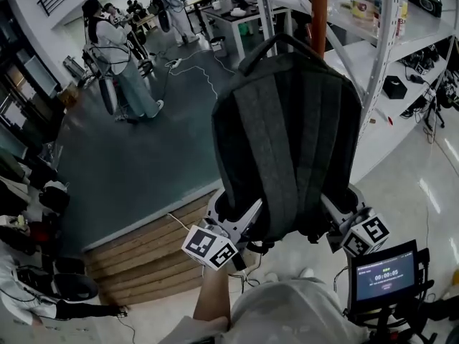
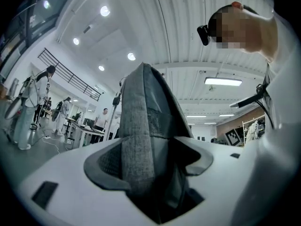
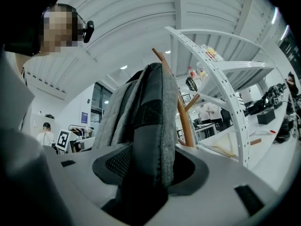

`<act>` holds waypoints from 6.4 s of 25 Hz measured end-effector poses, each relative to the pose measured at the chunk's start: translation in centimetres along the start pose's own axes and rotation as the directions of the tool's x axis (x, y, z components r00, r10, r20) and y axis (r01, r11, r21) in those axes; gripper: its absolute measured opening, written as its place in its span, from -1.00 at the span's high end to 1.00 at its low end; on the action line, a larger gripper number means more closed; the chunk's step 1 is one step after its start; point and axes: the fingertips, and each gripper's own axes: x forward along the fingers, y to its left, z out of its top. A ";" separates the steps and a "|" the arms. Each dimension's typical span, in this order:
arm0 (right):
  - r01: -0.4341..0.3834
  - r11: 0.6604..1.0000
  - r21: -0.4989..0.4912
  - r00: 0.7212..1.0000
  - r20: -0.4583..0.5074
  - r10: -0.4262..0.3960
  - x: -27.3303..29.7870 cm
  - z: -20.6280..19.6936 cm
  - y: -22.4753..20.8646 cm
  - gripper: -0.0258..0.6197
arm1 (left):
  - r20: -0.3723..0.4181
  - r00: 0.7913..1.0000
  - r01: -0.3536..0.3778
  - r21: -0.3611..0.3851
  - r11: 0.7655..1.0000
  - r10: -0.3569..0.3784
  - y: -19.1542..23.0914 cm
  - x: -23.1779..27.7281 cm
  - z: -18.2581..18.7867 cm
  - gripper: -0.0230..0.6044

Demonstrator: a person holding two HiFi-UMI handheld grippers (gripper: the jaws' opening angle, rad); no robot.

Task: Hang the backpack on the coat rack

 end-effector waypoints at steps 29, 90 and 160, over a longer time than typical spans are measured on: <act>0.106 0.979 -0.177 0.973 0.219 -0.066 0.1 17.7 -10.4 0.21 | 0.164 0.973 0.145 0.126 0.981 -0.165 -3.3 16.7 11.5 -0.09; 0.099 0.983 -0.154 0.968 0.243 -0.059 0.0 14.4 -15.8 0.20 | 0.046 0.984 0.160 0.200 0.967 -0.172 -2.0 17.7 6.9 -0.09; 0.115 0.993 -0.038 0.962 0.254 -0.102 -7.6 8.6 -5.7 0.41 | 0.064 0.988 0.148 -0.089 0.985 -0.143 -11.2 9.6 1.0 0.27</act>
